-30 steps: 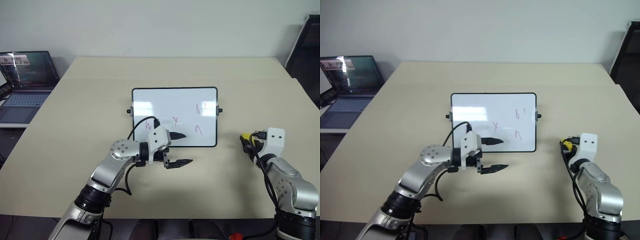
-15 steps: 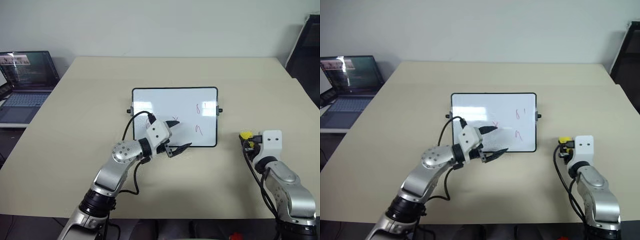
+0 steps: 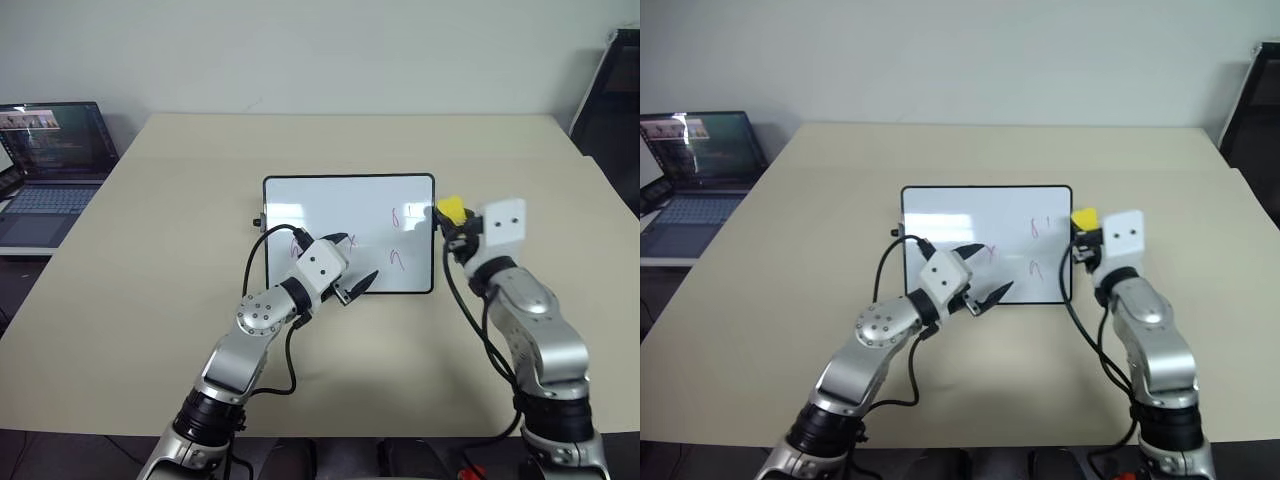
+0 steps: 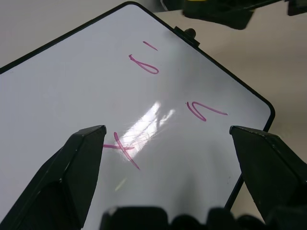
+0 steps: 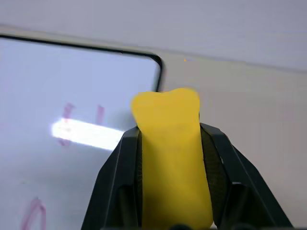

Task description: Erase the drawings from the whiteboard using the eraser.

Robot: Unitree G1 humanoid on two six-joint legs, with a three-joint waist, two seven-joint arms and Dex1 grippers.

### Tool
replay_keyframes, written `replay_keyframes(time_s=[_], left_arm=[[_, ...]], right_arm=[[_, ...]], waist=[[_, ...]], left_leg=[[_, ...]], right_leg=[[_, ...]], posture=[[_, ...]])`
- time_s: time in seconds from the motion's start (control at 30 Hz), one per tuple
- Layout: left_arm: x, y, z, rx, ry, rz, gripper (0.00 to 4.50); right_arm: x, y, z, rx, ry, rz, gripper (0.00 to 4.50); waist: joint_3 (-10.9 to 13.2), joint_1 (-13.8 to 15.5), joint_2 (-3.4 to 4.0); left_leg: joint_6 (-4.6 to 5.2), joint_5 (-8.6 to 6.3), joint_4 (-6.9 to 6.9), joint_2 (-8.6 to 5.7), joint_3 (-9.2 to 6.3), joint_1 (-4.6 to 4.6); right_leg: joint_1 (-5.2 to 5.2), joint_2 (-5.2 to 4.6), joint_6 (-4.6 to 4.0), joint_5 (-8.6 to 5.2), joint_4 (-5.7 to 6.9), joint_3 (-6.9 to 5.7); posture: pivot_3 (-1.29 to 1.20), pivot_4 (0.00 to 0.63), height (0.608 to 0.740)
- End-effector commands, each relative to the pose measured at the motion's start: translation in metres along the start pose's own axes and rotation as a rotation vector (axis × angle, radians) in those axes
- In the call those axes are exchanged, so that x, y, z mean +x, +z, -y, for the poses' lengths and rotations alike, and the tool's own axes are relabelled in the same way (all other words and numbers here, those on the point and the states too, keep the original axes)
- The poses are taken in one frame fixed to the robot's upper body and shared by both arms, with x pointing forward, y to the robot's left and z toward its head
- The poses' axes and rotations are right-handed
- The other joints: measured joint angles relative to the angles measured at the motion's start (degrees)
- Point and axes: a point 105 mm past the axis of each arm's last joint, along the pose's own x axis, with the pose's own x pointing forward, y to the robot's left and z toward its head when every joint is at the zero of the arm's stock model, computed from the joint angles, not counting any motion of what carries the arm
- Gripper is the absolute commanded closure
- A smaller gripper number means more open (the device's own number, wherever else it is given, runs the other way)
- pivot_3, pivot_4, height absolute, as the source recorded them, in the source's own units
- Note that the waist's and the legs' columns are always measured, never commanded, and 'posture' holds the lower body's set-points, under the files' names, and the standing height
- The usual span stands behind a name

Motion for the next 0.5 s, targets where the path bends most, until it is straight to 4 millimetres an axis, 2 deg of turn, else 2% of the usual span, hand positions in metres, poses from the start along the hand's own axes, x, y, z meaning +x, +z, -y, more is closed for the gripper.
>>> replay_keyframes(time_s=[0.03,0.17,0.3,0.5], left_arm=[[0.005,0.011,-0.002,0.021,0.014,0.043,0.0],[0.008,0.012,-0.006,0.026,0.03,0.045,0.0],[0.007,0.012,-0.009,0.034,0.043,0.043,0.0],[0.003,0.011,-0.014,0.041,0.069,0.036,0.0]], right_arm=[[0.016,0.008,-0.01,-0.03,0.029,0.042,3.2],[0.029,0.001,-0.018,-0.062,0.06,0.013,3.2],[0.035,-0.007,-0.017,-0.116,0.065,-0.014,3.2],[0.031,-0.024,-0.016,-0.176,0.065,-0.07,3.2]], waist=[[0.0,0.0,0.0],[0.0,-0.2,0.0],[0.0,-0.6,-0.01],[0.0,-1.1,-0.03]], left_leg=[[0.0,0.0,0.0,-0.01,0.01,-0.01],[-0.01,0.0,0.0,0.0,0.08,0.0],[0.0,0.01,0.03,0.01,0.08,0.03],[-0.04,0.12,0.07,0.01,0.05,0.12]], right_leg=[[0.0,0.0,0.0,0.0,-0.01,-0.01],[-0.05,-0.01,0.0,0.0,0.03,-0.07],[-0.04,-0.01,0.0,0.0,0.12,-0.05],[-0.01,-0.02,0.0,0.0,0.36,0.02]], posture=[[0.0,0.15,0.74],[0.0,0.15,0.74],[0.0,0.15,0.74],[0.0,0.15,0.74]])
